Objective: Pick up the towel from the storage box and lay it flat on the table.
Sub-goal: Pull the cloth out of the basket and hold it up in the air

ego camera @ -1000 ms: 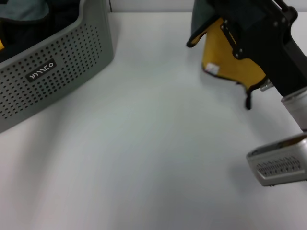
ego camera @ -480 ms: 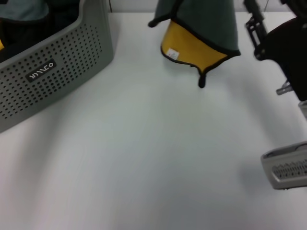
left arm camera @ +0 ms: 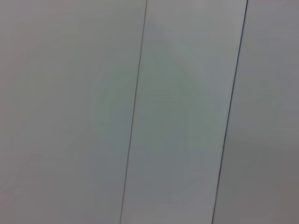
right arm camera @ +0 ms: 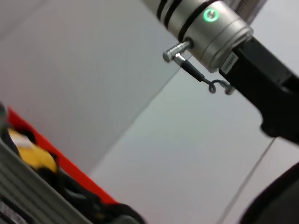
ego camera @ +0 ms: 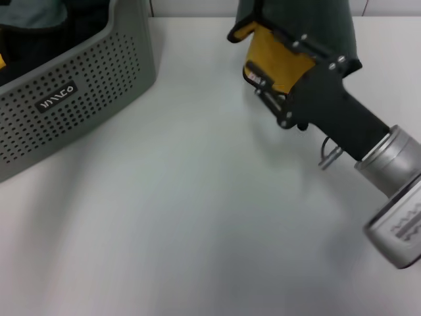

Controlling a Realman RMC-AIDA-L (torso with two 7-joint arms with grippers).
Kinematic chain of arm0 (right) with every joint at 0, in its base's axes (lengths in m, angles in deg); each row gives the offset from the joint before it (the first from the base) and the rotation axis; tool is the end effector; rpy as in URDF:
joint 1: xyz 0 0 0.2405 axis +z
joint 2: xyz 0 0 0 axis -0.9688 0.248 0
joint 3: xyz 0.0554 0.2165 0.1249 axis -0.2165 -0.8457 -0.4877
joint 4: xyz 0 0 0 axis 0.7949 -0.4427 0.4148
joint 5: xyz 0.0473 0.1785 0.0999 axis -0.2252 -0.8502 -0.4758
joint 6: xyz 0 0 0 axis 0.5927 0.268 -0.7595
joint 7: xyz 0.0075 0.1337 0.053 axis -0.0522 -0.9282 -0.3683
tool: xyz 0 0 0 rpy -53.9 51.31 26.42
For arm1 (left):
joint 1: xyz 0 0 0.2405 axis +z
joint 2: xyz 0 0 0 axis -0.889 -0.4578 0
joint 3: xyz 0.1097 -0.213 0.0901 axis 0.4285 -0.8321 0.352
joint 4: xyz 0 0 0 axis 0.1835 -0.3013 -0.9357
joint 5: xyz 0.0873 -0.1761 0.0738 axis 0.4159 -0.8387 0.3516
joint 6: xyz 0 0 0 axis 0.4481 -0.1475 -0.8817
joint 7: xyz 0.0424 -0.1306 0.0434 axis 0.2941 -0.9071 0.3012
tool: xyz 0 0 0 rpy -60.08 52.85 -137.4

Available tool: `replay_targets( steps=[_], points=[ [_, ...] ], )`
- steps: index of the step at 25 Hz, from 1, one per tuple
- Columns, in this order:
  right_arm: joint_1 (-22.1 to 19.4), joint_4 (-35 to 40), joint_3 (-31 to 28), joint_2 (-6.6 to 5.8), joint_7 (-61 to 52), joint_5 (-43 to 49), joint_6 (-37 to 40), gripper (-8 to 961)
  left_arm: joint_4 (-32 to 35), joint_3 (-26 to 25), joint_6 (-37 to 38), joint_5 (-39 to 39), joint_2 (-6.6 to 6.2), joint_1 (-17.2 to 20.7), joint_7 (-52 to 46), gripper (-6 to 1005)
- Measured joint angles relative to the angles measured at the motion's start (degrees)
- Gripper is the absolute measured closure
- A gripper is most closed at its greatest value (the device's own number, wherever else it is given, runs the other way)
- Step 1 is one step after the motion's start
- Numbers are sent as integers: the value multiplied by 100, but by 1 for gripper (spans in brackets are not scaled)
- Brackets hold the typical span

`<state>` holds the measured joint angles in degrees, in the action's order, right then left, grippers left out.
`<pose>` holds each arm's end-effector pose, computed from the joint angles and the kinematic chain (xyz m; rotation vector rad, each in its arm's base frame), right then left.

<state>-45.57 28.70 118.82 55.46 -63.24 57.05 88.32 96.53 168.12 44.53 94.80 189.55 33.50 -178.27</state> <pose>0.1775 0.3103 -0.0755 -1.9305 -0.5166 0.8569 -0.0222 0.3724 0.0655 -2.3812 -0.5289 -0.8712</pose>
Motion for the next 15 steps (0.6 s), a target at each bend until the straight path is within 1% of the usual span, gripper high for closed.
replay_targets(
  steps=[2,3,4,5,8,9,11,12,13,15],
  points=[
    [54,-135,-22,-2,-923,288,66,523,-34,-4,-46,-84,-3,-3,71,987],
    [66,-178,-30,-3,-1188,365,100,523,-68,-9,-70,-145,-3,-7,154,987],
    [87,-291,-51,-4,-1797,491,228,523,-76,-9,-78,-167,-2,-8,183,987],
    [98,-366,-58,-4,-2139,537,323,523,-93,-10,-92,-220,-1,-9,230,987],
    [158,-789,-139,2,-3746,528,937,523,-155,-9,-134,-581,3,-11,505,986],
    [158,-789,-139,2,-3746,528,937,523,-171,-9,-137,-737,1,-7,612,986],
    [286,-1269,-407,-19,-5657,522,1639,523,-190,-10,-138,-929,-3,2,783,985],
    [310,-1355,-447,-23,-5929,520,1738,523,-202,-10,-138,-997,-5,7,850,985],
    [373,-1538,-515,-34,-6510,513,1959,524,-225,-10,-138,-1064,-5,9,920,984],
    [472,-1800,-633,-48,-7292,499,2230,524,-285,-11,-138,-1261,-5,19,1085,984]
  ],
)
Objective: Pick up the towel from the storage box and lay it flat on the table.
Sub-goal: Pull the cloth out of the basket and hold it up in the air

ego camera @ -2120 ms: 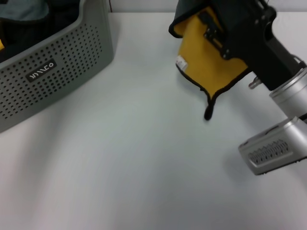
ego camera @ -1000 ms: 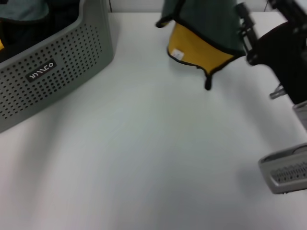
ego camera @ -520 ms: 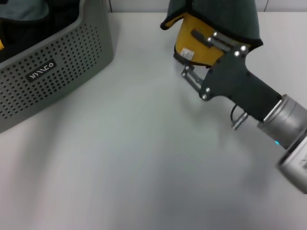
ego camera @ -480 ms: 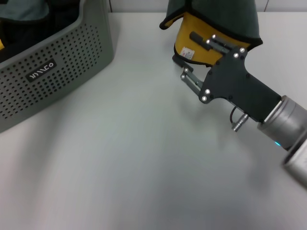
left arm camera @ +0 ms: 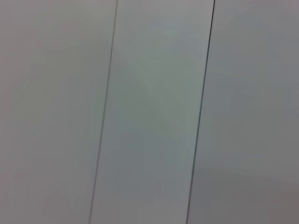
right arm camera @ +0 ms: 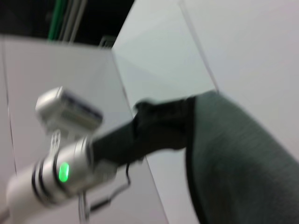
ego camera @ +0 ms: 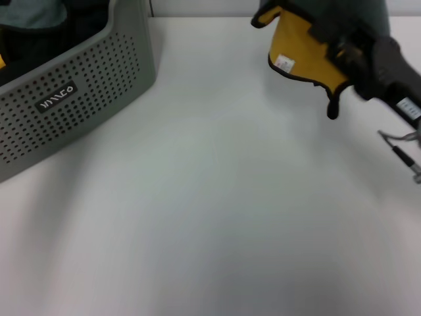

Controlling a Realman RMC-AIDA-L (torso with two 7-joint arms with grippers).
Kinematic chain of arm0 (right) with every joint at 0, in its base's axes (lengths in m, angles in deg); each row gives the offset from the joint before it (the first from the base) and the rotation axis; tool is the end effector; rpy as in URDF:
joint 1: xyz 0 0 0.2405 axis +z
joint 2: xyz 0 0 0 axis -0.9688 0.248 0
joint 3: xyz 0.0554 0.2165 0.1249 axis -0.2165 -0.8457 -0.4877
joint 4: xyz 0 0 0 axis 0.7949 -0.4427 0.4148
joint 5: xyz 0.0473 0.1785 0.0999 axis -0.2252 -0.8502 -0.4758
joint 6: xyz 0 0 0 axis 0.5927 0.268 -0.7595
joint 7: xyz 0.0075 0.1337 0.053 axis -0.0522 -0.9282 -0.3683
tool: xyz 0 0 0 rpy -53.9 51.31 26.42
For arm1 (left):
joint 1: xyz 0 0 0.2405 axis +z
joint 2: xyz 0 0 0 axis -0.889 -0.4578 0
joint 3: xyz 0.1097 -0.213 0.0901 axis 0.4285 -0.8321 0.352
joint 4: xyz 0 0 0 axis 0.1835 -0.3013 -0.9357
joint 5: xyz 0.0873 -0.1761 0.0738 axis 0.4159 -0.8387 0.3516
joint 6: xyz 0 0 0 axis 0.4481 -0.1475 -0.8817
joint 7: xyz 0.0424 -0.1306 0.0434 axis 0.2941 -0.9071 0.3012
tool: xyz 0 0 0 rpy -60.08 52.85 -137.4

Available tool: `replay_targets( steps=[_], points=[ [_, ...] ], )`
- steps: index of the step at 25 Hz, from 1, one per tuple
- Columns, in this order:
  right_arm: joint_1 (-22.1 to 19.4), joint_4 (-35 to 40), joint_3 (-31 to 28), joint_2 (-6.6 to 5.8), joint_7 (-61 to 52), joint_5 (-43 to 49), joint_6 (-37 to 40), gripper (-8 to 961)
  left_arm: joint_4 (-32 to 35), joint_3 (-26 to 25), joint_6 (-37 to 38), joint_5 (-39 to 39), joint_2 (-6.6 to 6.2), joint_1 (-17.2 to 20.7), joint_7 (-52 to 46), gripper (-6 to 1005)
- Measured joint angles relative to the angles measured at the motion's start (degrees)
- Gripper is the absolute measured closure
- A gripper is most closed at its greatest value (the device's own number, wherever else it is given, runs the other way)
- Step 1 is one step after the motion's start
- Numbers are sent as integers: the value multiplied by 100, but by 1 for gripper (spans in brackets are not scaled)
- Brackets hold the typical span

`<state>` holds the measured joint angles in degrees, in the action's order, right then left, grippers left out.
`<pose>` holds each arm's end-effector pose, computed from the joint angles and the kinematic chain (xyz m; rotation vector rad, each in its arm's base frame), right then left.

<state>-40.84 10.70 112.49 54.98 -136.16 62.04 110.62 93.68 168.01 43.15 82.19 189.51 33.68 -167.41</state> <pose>0.1966 0.3174 -0.0182 -2.1627 0.4656 1.6846 -0.0136 0.3682 0.0669 -2.4086 -0.4362 -1.0283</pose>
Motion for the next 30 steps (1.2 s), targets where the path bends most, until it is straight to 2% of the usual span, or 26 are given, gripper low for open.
replay_targets(
  steps=[3,8,11,15,23,27,30],
  points=[
    [93,-221,-101,-32,-769,4,273,524,-88,-5,0,-296,0,4,213,983],
    [249,-290,-28,-33,-1149,152,368,523,-121,-67,0,-658,0,-11,431,982],
    [291,-263,-20,-1,-939,453,287,523,-123,-70,0,-803,1,-30,526,981],
    [284,-166,-35,25,-121,1026,-141,524,-125,-102,-34,-913,3,-30,578,980],
    [-33,-58,-7,28,901,1228,-904,525,-123,-269,-59,-1222,3,-10,735,978],
    [-426,-161,-116,4,1429,1291,-931,525,-124,-412,-61,-1245,4,22,787,977],
    [-784,-142,-456,-10,1713,1249,-832,526,-129,-514,-41,-1264,5,63,816,976]
  ],
)
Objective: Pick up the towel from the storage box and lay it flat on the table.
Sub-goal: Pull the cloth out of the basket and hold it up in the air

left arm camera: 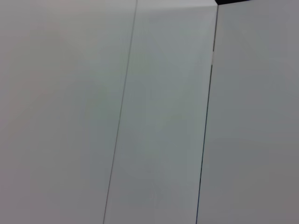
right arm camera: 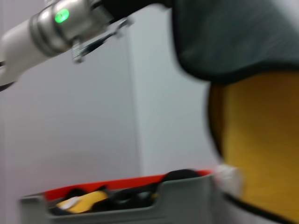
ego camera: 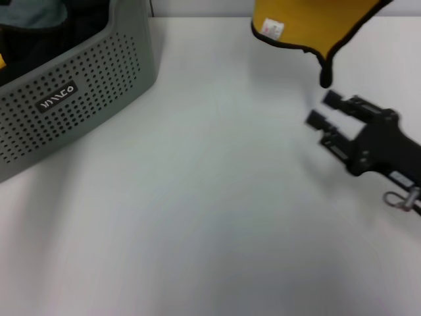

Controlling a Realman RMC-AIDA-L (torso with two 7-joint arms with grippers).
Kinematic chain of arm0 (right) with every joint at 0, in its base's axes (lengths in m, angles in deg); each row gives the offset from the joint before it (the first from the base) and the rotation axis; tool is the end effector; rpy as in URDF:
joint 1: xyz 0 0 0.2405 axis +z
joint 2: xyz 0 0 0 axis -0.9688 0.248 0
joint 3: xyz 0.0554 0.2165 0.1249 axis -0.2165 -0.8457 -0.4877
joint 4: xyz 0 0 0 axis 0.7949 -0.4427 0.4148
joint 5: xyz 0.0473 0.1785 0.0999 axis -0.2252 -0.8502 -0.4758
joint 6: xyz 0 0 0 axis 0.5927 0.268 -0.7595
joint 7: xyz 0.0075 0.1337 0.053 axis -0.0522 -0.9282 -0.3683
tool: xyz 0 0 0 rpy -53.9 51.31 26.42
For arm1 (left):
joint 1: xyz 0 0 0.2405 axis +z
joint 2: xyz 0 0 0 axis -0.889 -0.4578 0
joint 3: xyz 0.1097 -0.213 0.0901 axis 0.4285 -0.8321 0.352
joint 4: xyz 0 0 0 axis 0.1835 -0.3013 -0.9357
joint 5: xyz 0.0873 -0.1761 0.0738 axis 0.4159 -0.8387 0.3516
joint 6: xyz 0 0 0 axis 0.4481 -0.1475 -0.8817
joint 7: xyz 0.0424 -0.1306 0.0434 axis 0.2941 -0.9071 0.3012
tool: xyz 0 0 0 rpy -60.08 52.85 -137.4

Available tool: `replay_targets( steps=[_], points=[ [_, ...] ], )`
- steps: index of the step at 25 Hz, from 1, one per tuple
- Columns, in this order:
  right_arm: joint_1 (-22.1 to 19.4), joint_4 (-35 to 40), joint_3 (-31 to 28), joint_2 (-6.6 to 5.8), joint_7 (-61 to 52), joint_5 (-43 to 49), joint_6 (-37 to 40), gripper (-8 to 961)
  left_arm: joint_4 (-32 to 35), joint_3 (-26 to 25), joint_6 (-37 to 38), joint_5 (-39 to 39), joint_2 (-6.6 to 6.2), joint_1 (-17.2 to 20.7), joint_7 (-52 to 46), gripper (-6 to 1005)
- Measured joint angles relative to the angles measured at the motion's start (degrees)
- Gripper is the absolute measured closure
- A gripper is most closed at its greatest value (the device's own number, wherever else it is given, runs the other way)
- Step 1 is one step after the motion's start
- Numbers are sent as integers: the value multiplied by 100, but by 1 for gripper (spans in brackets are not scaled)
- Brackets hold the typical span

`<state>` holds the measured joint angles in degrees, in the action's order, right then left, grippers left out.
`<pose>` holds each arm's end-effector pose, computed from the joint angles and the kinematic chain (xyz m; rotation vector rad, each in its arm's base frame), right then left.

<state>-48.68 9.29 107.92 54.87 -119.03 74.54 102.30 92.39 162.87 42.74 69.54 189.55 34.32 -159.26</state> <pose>0.2541 0.2876 -0.0415 -2.2381 0.3215 1.2243 -0.0144 0.3700 0.0995 -2.3053 -0.3952 -1.2400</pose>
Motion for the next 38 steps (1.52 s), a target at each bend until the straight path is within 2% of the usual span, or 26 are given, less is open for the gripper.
replay_targets(
  steps=[3,8,14,21,29,38],
  points=[
    [-251,19,-437,-2,88,0,104,526,-4,-23,17,-4,-4,25,2,975],
    [-315,3,-799,-7,93,-3,128,527,-5,-28,35,-6,-11,48,4,974],
    [-33,-17,-978,-71,44,-37,13,527,-5,-31,43,-7,-11,54,4,972],
    [486,-22,-1008,-194,-189,20,-702,528,-5,-8,44,-59,-11,52,4,970],
    [809,-27,-994,-146,-224,317,-1114,529,-5,-6,52,-149,-11,57,81,968],
    [874,12,-989,-120,-225,406,-1234,672,-13,11,52,-176,-2,95,128,966]
  ],
)
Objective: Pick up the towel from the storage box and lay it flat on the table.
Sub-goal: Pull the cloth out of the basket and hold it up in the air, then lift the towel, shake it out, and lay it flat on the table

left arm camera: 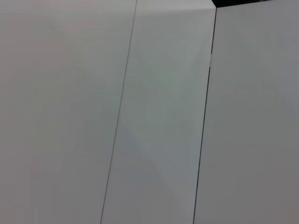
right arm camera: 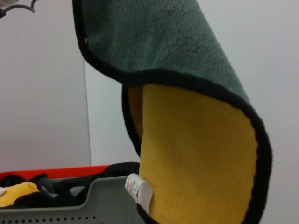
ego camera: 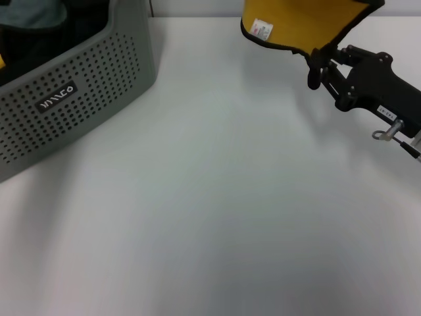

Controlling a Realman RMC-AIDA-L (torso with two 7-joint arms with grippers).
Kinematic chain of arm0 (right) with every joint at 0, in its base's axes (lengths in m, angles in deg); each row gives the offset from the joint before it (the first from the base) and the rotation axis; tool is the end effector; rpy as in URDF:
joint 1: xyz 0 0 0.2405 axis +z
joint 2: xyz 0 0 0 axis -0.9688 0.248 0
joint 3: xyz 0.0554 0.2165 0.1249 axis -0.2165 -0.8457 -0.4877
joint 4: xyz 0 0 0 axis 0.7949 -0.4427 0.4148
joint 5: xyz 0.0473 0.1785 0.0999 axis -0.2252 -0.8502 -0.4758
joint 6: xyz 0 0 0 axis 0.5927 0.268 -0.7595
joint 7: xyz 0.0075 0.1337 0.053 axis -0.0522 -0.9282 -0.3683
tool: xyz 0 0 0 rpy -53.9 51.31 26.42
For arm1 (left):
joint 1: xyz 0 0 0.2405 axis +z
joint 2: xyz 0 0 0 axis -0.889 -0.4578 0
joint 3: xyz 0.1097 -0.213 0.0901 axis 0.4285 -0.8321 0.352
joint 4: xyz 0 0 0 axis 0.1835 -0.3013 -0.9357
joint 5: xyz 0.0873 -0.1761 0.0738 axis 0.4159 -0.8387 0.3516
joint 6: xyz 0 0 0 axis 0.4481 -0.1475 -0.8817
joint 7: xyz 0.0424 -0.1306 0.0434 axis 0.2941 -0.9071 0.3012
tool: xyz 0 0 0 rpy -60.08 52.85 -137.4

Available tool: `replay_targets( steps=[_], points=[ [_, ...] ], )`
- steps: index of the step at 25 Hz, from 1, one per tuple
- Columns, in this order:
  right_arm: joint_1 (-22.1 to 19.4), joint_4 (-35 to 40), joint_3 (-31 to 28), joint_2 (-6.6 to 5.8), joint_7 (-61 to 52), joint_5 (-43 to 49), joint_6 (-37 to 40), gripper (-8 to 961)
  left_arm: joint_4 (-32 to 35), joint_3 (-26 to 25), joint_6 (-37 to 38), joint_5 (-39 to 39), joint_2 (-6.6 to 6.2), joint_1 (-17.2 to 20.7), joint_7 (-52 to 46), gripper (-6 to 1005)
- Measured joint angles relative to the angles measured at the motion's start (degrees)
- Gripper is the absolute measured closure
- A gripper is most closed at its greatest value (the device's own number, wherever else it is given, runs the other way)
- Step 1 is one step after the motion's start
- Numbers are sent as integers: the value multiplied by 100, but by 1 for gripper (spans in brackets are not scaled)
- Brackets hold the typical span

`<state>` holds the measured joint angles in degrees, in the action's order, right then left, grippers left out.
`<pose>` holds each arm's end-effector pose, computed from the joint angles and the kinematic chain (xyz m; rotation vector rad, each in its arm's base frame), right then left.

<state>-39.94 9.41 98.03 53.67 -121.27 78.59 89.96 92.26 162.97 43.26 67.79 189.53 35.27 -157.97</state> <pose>0.2329 0.3554 -0.0327 -2.2077 0.3228 1.0869 -0.0182 0.3674 0.0997 -2.3064 -0.3955 -1.2550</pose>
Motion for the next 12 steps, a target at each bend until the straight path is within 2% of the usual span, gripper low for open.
replay_targets(
  steps=[12],
  points=[
    [-13,16,-54,-22,64,212,47,879,-54,17,22,-193,-9,119,135,962]
  ],
)
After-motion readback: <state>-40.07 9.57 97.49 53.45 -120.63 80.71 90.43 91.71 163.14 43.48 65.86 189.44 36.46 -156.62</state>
